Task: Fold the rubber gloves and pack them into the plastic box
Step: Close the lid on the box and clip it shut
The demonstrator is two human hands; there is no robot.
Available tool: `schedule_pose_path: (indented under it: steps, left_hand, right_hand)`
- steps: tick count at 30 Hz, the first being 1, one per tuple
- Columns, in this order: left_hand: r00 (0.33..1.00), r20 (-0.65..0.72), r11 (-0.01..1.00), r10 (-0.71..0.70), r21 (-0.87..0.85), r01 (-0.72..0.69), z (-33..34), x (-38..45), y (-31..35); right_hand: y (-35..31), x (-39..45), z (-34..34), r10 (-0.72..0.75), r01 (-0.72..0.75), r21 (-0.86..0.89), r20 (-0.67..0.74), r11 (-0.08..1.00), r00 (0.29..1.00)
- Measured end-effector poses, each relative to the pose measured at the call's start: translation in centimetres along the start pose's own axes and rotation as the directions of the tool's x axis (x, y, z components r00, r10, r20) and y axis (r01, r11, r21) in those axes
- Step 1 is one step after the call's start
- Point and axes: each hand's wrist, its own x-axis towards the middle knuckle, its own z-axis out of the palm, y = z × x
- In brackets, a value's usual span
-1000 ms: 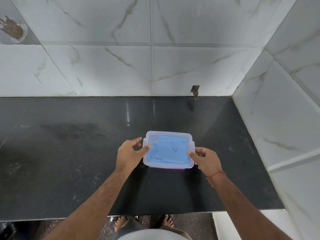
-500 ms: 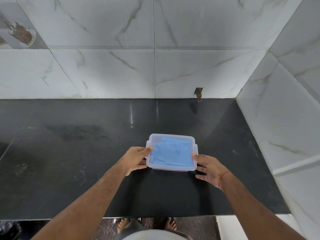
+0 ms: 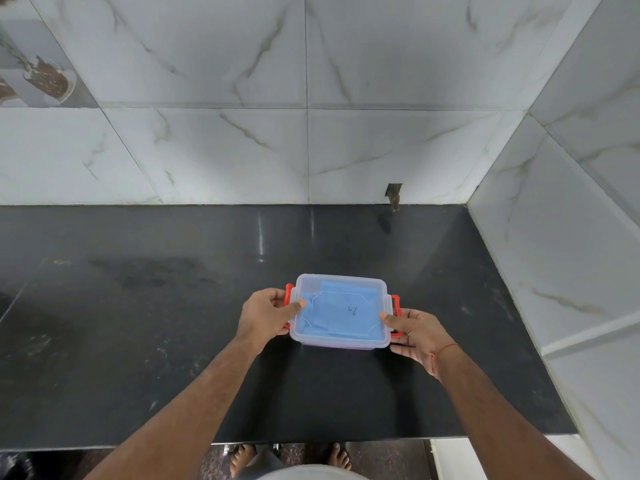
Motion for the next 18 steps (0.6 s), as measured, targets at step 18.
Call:
schedule_pose_path:
  steps: [18]
  left_hand:
    - [0.974, -0.113, 0.919, 0.195, 0.368, -0.142, 1.1, -1.2, 0.1]
  right_hand:
    - [-1.3, -0.7, 1.2, -0.398, 0.202, -0.713, -0.116, 0.671, 0.910]
